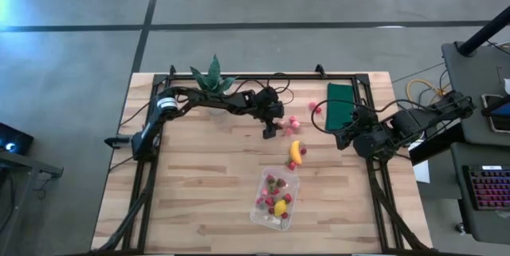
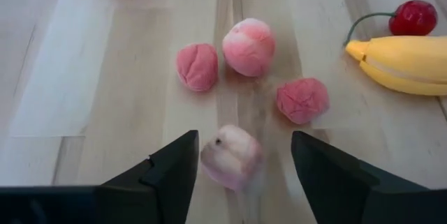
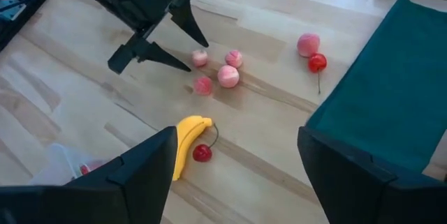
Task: Pick and placing Produce into tupperware
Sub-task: Put the peach into the transparent bin
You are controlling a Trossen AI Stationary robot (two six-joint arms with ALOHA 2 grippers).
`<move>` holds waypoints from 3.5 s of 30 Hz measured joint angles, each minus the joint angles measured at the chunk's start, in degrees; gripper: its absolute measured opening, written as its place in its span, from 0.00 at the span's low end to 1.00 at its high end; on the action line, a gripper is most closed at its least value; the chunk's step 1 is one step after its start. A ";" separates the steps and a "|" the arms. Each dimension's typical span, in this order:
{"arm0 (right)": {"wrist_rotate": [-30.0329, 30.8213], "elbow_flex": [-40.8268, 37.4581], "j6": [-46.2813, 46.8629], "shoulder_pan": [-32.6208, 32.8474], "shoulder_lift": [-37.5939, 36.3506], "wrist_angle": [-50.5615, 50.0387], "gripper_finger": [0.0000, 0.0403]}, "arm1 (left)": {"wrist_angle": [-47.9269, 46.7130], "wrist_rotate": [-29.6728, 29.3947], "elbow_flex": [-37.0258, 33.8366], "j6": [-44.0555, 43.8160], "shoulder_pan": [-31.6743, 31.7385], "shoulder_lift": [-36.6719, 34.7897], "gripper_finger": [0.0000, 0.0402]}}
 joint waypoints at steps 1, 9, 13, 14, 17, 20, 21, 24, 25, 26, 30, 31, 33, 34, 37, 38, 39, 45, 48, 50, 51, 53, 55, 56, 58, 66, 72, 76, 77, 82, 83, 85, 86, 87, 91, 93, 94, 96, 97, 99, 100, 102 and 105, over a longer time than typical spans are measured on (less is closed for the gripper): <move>0.00 0.00 0.00 0.00 0.00 0.00 0.72 | 0.55 -0.01 0.00 -0.04 -0.01 0.37 0.52; -0.04 0.00 0.17 0.02 0.00 0.00 0.73 | -0.08 -1.06 0.55 -2.84 -0.09 2.16 0.50; -0.04 0.00 0.17 0.02 0.00 0.00 0.72 | 0.20 -1.73 0.57 -2.89 -0.31 2.14 0.50; -0.05 0.00 0.17 0.02 0.00 0.02 0.72 | 0.20 -1.83 0.61 -2.83 -0.33 2.14 0.49; -0.07 0.00 0.17 0.00 0.00 0.02 0.73 | 0.25 -2.26 0.62 -2.78 -0.36 2.14 0.44; -0.07 0.00 0.16 0.02 0.00 0.02 0.73 | 0.29 -2.33 0.52 -2.79 -0.34 2.14 0.40; -0.07 0.00 0.09 0.02 0.00 0.03 0.73 | 0.31 -2.34 0.52 -2.79 -0.34 2.14 0.40; -0.06 0.00 -1.27 0.02 0.00 0.15 0.74 | 0.21 -2.33 0.70 -2.92 -0.34 2.14 0.38; -0.07 0.00 -1.67 0.02 0.00 0.28 0.74 | 0.22 -2.25 0.76 -2.98 -0.36 2.14 0.38; -0.07 0.00 -1.79 0.02 0.00 0.51 0.73 | 0.19 -2.18 0.76 -3.01 -0.38 2.14 0.38; -0.07 0.00 -1.77 0.02 0.00 0.76 0.73 | 0.16 -2.13 0.76 -3.05 -0.40 2.14 0.38; -0.07 0.00 -1.60 0.02 0.00 0.78 0.73 | 0.16 -2.11 0.76 -3.05 -0.40 2.14 0.38; -0.07 0.00 -1.44 0.02 0.00 1.06 0.73 | 0.16 -2.11 0.76 -3.05 -0.40 2.14 0.38; -0.07 0.00 -1.51 0.02 0.00 1.47 0.73 | 0.16 -2.11 0.76 -3.05 -0.40 2.14 0.38; 0.00 0.00 -2.50 0.02 0.02 2.34 0.74 | 0.15 -2.11 0.76 -3.10 -0.40 2.14 0.38; 0.11 0.00 -3.25 0.02 0.08 2.32 0.73 | 0.14 -2.11 0.76 -3.11 -0.40 2.14 0.38; 0.17 0.00 -3.95 0.02 0.11 2.34 0.73 | 0.09 -2.11 0.76 -3.13 -0.40 2.14 0.38; -0.02 0.00 -3.06 0.02 0.11 2.34 0.72 | -0.21 -2.11 0.76 -3.14 -0.40 2.14 0.38; -0.04 0.00 -2.84 0.02 0.11 2.36 0.71 | -0.22 -2.11 0.76 -3.14 -0.40 2.14 0.38; -0.04 0.00 -2.82 0.02 0.11 2.38 0.72 | -0.27 -2.15 0.76 -3.16 -0.38 2.09 0.36; -0.04 0.00 -2.82 0.02 0.11 2.38 0.72 | -0.47 -2.27 0.74 -3.18 -0.38 1.95 0.34; -0.04 0.00 -2.84 0.02 0.11 2.40 0.71 | -0.83 -2.58 0.72 -3.31 -0.43 1.68 0.31; -0.07 0.00 -2.82 0.02 0.11 2.47 0.71 | -1.19 -2.64 0.66 -3.31 -0.53 1.02 0.27; -0.07 0.00 -2.82 0.02 0.11 2.48 0.71 | -0.99 -2.72 0.66 -3.29 -0.65 0.65 0.26; -0.07 0.00 -2.84 0.02 0.12 2.54 0.71 | -0.84 -2.87 0.66 -3.29 -0.96 -0.31 0.23; -2.69 0.00 -2.86 0.02 0.13 2.79 0.71 | -2.31 -4.72 0.22 -9.49 -5.93 -7.23 0.22; -8.35 0.00 -4.78 0.04 1.05 2.86 0.71 | -3.85 -6.96 -0.87 -13.66 -15.62 -13.58 0.22; -10.21 0.00 -4.94 0.04 2.54 2.79 0.71 | -5.04 -11.92 -0.92 -14.47 -23.37 -15.70 0.22; -11.17 0.00 -4.92 0.03 2.95 2.78 0.71 | -5.56 -12.52 -0.92 -16.03 -25.04 -16.10 0.22; -16.09 0.00 -4.53 0.03 4.39 2.70 0.71 | -8.47 -13.43 -1.04 -28.08 -31.22 -16.52 0.25; -16.68 0.00 -4.50 0.03 4.63 2.70 0.71 | -8.80 -13.82 -1.39 -30.17 -32.24 -16.52 0.25; -16.87 0.00 -4.27 0.04 5.17 2.71 0.71 | -8.72 -14.51 -2.28 -33.63 -34.02 -16.52 0.25; -16.87 0.00 -4.04 0.04 5.38 2.71 0.71 | -8.58 -14.57 -2.89 -35.50 -34.70 -16.26 0.25; -16.87 -0.01 -3.91 0.04 5.52 2.76 0.71 | -8.34 -14.57 -3.52 -37.56 -35.32 -15.92 0.25; -16.85 -0.02 -3.11 0.04 6.37 2.99 0.71 | -8.74 -14.31 -7.22 -46.12 -37.14 -13.99 0.25; -16.85 -0.04 -2.29 0.02 6.76 3.25 0.71 | -7.77 -14.35 -8.91 -47.93 -37.98 -13.11 0.26; -16.85 -0.04 -1.49 0.02 6.89 3.16 0.71 | -6.47 -14.37 -9.35 -48.18 -38.25 -12.77 0.26; -17.21 -0.09 -0.09 0.03 7.07 3.15 0.71 | -3.47 -14.31 -9.46 -48.17 -38.69 -12.55 0.26; -17.69 -0.09 0.39 0.01 7.13 3.13 0.71 | -2.36 -14.31 -9.46 -48.17 -38.73 -12.59 0.26; -18.22 -0.09 0.62 0.02 7.21 3.19 0.71 | 0.51 -14.46 -9.44 -48.17 -38.80 -12.65 0.27; -18.39 -0.09 0.67 0.02 7.27 3.26 0.71 | 0.94 -14.89 -9.44 -48.24 -38.67 -12.64 0.29; -19.07 -0.09 0.80 0.02 7.33 3.26 0.71 | 1.10 -14.80 -9.34 -50.03 -38.13 -12.64 0.34; -19.36 -0.09 1.47 0.02 7.39 3.38 0.71 | -0.28 -13.14 -9.30 -52.54 -37.01 -12.66 0.45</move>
